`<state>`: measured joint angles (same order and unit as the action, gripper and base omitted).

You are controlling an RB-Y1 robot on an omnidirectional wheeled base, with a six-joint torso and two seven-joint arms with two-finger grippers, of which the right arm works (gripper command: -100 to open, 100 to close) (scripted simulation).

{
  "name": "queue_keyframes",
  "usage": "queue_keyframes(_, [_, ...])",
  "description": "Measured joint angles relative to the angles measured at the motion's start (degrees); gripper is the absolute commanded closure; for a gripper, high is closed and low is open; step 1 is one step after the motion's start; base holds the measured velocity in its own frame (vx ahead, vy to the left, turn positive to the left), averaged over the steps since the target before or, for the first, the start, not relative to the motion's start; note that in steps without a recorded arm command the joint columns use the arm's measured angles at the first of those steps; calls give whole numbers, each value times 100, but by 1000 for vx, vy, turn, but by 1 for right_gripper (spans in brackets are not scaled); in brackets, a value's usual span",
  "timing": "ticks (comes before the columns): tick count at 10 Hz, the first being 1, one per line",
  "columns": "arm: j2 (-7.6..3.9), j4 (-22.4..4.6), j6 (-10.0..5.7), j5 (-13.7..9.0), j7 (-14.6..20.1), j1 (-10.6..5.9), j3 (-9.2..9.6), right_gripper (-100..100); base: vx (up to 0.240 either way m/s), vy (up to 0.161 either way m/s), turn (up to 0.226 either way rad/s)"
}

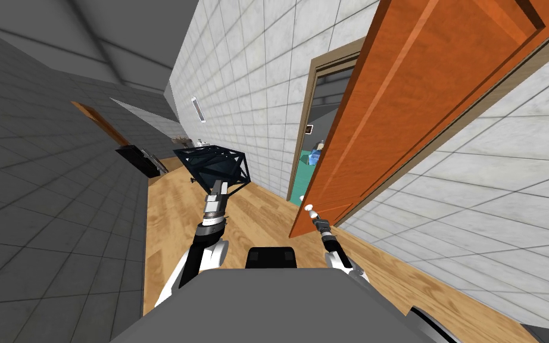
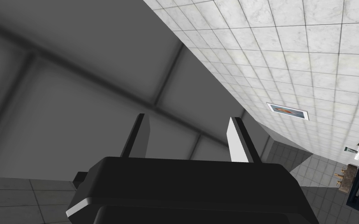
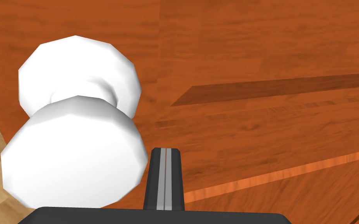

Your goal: Pull the door open

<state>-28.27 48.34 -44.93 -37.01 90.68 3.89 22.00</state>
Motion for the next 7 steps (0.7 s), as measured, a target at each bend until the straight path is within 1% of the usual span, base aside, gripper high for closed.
queue_keyframes(1, [-1,1,-2,0,0,-2,-2,100,0,0,0])
queue_keyframes(2, [-2,1,-2,-1,0,-3,-3,-100,-105,-60,136])
queue_keyframes(4, [-69,21,-137,55,58,28,72,-100,-157,-111,120])
queue_keyframes(5, [-80,70,-227,93,71,84,126,-100,-147,-117,86])
queue_keyframes(6, [-103,-79,-372,151,178,36,227,-100,-186,-112,112])
queue_keyframes(7, [-132,36,-431,180,200,125,276,-100,-187,-99,96])
